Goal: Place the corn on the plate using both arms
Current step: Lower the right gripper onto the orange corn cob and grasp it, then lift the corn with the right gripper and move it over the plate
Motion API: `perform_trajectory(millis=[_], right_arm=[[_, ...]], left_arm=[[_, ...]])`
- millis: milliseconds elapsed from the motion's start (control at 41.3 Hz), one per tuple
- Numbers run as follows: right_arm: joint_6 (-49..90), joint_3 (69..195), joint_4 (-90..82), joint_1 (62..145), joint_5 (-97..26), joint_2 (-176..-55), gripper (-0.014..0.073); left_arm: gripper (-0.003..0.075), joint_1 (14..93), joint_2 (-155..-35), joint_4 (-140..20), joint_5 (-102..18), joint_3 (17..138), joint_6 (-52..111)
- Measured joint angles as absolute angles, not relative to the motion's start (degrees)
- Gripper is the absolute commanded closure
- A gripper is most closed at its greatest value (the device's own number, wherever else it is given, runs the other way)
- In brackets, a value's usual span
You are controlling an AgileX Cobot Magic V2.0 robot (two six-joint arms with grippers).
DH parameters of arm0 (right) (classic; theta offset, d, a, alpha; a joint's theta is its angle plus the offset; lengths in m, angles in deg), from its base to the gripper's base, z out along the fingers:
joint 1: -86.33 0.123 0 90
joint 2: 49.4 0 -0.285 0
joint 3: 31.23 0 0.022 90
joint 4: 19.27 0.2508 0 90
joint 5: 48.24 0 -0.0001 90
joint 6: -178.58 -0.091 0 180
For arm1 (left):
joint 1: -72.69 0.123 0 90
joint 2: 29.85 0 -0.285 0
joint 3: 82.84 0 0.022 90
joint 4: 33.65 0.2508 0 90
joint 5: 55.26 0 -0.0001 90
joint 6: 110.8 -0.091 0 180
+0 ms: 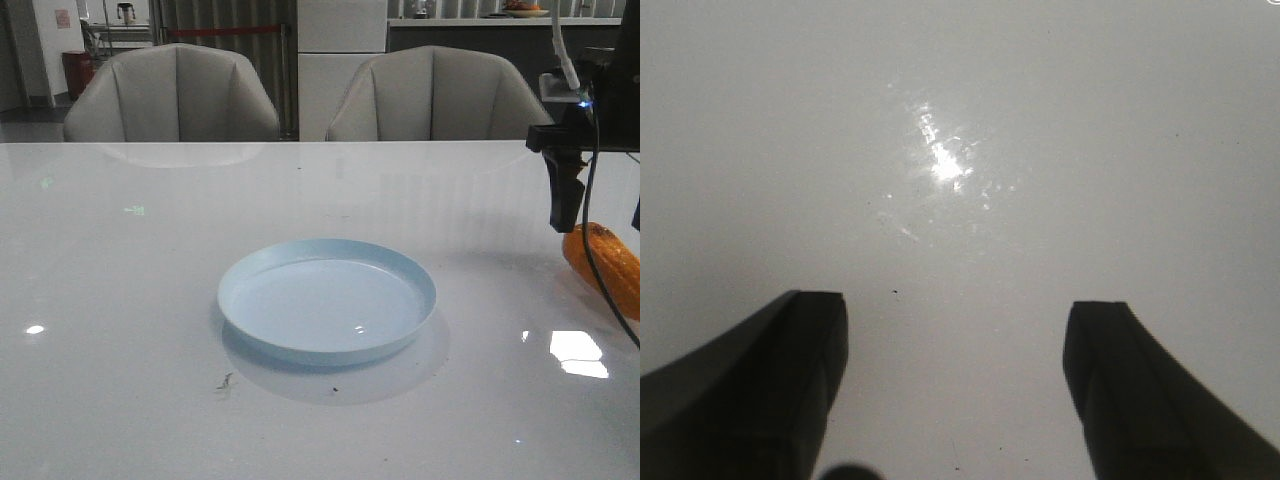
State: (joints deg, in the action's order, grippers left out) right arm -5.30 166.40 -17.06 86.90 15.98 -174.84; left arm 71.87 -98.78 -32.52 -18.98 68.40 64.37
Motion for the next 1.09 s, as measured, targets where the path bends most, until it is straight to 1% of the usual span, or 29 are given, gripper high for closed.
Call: perform_trajectory(millis=[339,532,581,653,726,798,968,992,1040,1089], right_arm=[[-5.3,166.5,-17.1,86.9,16.2,-176.0,-0.0011],[-5.2,166.6,-17.1,86.9,16.6,-178.6,-0.0011],[-5.2,166.6,-17.1,86.9,16.8,-179.0,0.0002],[-5.2,166.6,-17.1,86.9,16.8,-179.2,0.0053],[-5.2,166.6,-17.1,86.9,16.8,-179.2,0.0139],[-5.2,166.6,-17.1,86.9,16.7,-179.2,0.0248],[-5.2,166.6,-17.1,86.9,16.1,-179.2,0.0536],[-5.2,166.6,-17.1,86.9,16.1,-179.2,0.055],[-5.2,166.6,-17.1,86.9,16.0,-179.2,0.0527],[-5.2,166.6,-17.1,86.9,16.0,-179.2,0.0527]], left_arm=[[0.0216,71.9,-98.8,-32.5,-18.9,68.4,64.4],[0.0216,71.9,-98.8,-32.5,-18.9,68.4,64.4],[0.0216,71.9,-98.8,-32.5,-18.8,68.4,64.4],[0.0216,71.9,-98.8,-32.5,-18.8,68.4,64.4],[0.0216,71.9,-98.8,-32.5,-18.8,68.4,64.4],[0.0216,71.9,-98.8,-32.5,-18.8,68.4,64.4],[0.0216,71.9,-98.8,-32.5,-18.7,68.4,64.4],[0.0216,71.9,-98.8,-32.5,-18.6,68.4,64.4],[0.0216,71.9,-98.8,-32.5,-18.6,68.4,64.4],[0.0216,71.9,-98.8,-32.5,-18.6,68.4,64.4]])
